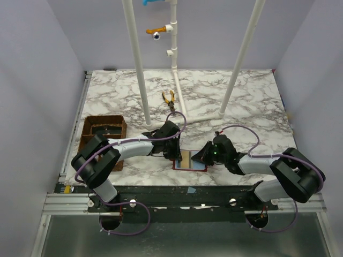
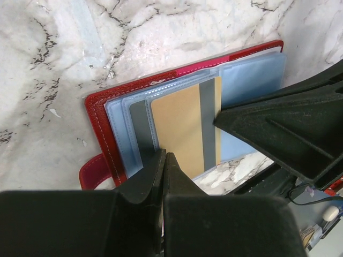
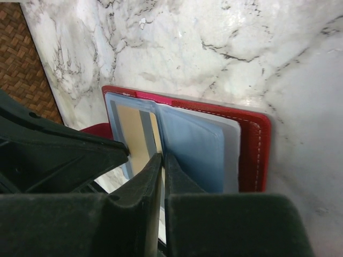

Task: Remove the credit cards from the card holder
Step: Remove the credit card from the card holder, then place the credit card in the storage box.

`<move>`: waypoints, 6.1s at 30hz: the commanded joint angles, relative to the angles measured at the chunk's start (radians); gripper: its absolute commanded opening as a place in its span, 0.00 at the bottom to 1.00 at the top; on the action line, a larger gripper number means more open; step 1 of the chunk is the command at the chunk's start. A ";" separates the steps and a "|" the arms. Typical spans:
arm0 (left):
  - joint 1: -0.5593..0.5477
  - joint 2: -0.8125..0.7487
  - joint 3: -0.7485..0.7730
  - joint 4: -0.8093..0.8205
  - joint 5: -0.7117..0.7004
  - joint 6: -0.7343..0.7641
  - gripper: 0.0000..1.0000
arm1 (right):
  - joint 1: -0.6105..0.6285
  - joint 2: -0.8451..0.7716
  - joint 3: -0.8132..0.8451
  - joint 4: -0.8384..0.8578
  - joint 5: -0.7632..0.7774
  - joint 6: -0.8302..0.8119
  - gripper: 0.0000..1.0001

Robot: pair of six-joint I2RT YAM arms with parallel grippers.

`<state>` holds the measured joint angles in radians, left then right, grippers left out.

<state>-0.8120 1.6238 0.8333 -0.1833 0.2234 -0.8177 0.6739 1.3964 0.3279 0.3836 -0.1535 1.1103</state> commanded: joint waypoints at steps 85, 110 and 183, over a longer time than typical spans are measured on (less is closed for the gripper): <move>0.048 -0.192 0.050 -0.161 -0.017 0.022 0.34 | -0.174 -0.378 0.018 -0.239 -0.156 -0.077 0.01; 0.185 -0.466 -0.092 0.232 0.384 -0.240 0.70 | -0.174 -0.401 0.156 -0.033 -0.406 0.185 0.01; 0.684 -0.668 0.208 -0.838 -0.164 0.152 0.00 | -0.172 -0.293 0.288 -0.571 0.518 0.218 1.00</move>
<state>-0.1814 0.9161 0.9894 -0.9390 0.1444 -0.7143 0.5037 1.0470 0.5709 -0.1471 0.2272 1.2900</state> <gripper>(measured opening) 0.012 0.998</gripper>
